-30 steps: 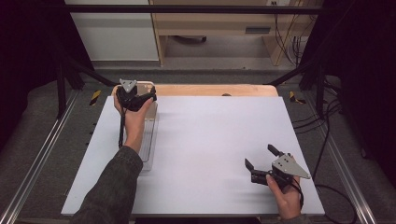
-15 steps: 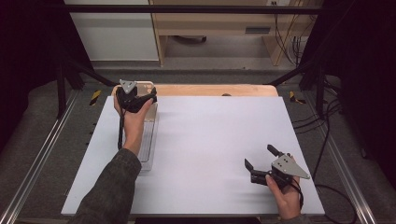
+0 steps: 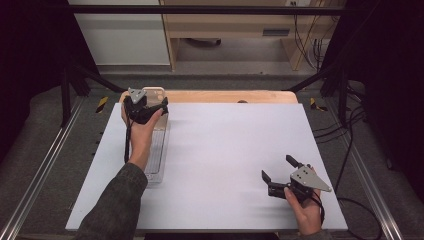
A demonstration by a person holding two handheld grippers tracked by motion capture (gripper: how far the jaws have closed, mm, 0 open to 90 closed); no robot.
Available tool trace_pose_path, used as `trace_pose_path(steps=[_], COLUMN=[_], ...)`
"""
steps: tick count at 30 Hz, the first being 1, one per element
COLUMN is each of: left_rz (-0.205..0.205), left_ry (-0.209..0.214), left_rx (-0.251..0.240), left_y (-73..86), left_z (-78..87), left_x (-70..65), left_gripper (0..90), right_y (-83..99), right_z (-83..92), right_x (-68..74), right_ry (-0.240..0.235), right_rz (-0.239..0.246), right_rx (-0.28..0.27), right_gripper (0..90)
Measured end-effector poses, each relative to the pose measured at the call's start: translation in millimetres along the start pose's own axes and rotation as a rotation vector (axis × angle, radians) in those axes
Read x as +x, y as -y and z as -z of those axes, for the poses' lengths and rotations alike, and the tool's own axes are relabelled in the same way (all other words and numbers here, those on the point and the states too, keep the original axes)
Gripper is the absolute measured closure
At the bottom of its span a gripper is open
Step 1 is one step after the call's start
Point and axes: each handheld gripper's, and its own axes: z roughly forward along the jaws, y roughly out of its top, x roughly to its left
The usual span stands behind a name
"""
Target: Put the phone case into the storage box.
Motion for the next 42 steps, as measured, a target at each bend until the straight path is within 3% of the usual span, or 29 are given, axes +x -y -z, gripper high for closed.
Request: trace_pose_path(steps=[14,22,33,42], left_rz=[-0.008,-0.031,-0.040,-0.088], left_ry=[0.050,0.113,0.151,0.204], left_rx=[0.002,-0.003,-0.013,-0.028], left_y=[0.6,-0.9,-3.0,-4.1], left_z=[5.3,9.1,25.4,31.1], left_x=[-6.4,-11.1,-10.2,-18.0], left_gripper=[2.5,3.0,3.3,3.4], right_y=[0.2,0.3,1.5,2.5], right_z=[0.0,-0.3,-1.7,-3.3], right_x=[-0.5,-0.5,0.8,1.0], right_ry=[0.001,-0.002,-0.007,-0.016], right_rz=[-0.001,-0.008,-0.008,-0.005], right_rx=[0.000,-0.005,0.000,0.005], right_gripper=[2.1,2.1,2.1,2.1])
